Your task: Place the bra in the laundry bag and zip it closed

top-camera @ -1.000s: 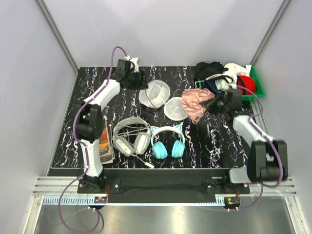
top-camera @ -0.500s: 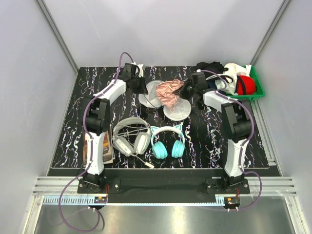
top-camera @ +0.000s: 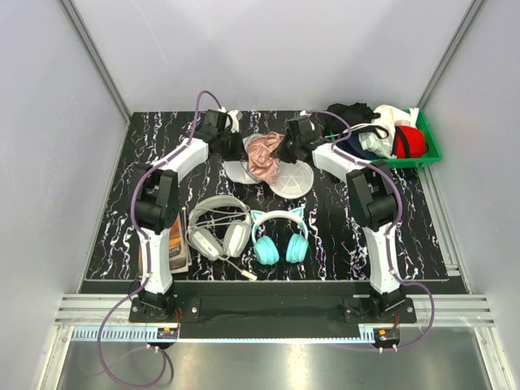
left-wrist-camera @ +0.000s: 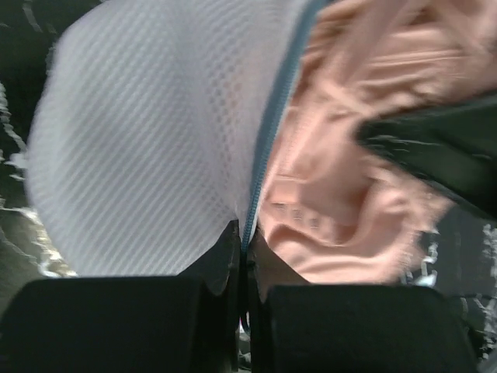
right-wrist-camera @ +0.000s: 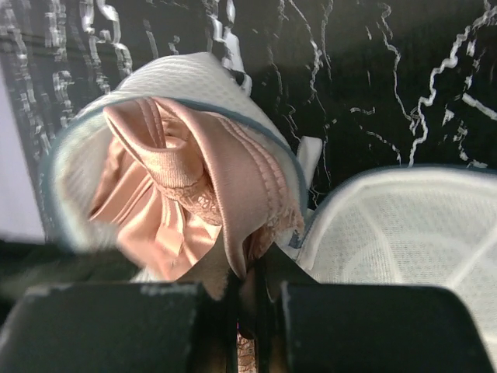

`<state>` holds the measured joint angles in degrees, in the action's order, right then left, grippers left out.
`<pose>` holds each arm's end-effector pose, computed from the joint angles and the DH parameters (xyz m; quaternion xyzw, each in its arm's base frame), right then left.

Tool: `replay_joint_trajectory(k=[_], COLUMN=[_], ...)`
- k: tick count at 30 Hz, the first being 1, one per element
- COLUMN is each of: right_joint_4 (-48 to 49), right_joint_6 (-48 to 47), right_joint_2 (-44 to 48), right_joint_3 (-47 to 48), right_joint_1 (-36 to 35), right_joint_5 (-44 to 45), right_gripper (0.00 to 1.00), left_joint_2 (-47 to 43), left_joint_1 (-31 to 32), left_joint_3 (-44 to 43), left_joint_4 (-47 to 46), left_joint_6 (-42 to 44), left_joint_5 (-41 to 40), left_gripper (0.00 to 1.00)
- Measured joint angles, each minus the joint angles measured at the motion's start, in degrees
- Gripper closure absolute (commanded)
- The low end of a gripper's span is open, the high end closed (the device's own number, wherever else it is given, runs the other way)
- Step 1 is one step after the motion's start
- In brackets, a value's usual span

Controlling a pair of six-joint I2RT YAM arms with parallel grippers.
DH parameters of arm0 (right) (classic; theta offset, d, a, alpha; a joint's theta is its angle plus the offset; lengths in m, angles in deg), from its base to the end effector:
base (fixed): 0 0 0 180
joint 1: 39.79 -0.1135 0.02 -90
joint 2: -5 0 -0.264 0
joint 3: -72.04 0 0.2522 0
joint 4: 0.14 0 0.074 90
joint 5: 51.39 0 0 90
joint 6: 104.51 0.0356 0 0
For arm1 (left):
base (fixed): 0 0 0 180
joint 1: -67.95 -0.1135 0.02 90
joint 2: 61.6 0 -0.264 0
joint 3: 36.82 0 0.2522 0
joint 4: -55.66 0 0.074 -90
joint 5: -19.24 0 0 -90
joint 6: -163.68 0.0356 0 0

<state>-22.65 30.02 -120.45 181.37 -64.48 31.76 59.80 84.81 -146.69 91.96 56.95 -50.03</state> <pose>0.4533 0.2131 0.1903 0.1295 0.8906 0.2901 0.3255 0.4525 -0.1503 0.2089 0.0658 0.9177 -0.2630 0.2903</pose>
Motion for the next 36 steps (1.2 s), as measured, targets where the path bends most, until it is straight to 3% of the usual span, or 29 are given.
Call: replay_joint_trajectory(k=[8, 12, 13, 15, 17, 22, 25, 26, 29, 36], right_joint_4=[-5.4, -6.6, -6.5, -6.4, -6.1, -4.3, -2.4, -2.0, -1.6, 0.3], right_joint_6=[6.9, 10.0, 10.6, 11.2, 11.5, 11.4, 11.2, 11.2, 11.0, 10.5], right_joint_2=[-6.2, -7.4, -7.5, -7.5, -7.5, -7.6, -7.6, -7.6, -7.6, -7.6], right_joint_3=[6.1, 8.9, 9.1, 9.4, 9.5, 9.2, 7.9, 7.3, 6.4, 6.3], right_joint_1=[-1.5, -1.5, -1.5, -1.4, -1.3, -1.2, -1.2, -1.2, -1.2, -1.2], right_joint_5=[3.3, 2.8, 2.6, 1.6, -0.1, -3.9, -5.2, -5.6, -6.5, -8.0], right_gripper=[1.00, 1.00, 1.00, 1.00, 1.00, 1.00, 1.00, 1.00, 1.00, 1.00], left_joint_2=[-5.9, -6.9, -7.6, -9.0, -10.1, -14.0, -17.1, -18.3, -20.8, -15.6], left_joint_1=[2.5, 3.0, 3.0, 3.0, 3.0, 1.4, -0.8, -1.8, -4.8, -8.1], left_joint_3=[10.9, 16.9, 18.5, 20.6, 20.8, 20.8, 21.5, 22.1, 23.6, 23.8], left_joint_4=[-10.1, -15.0, -15.5, -15.3, -14.2, -12.2, -11.4, -11.3, -10.2, -8.7], left_joint_6=[-7.8, -11.7, -12.2, -12.2, -11.7, -11.0, -10.7, -10.9, -12.0, -13.2], left_joint_5=[5.4, 8.0, 8.0, 7.7, 7.5, 7.3, 4.8, 3.3, -0.5, -5.5], left_gripper=[0.99, 0.79, 0.66, 0.50, 0.45, 0.48, 0.59, 0.66, 0.69, 0.78])
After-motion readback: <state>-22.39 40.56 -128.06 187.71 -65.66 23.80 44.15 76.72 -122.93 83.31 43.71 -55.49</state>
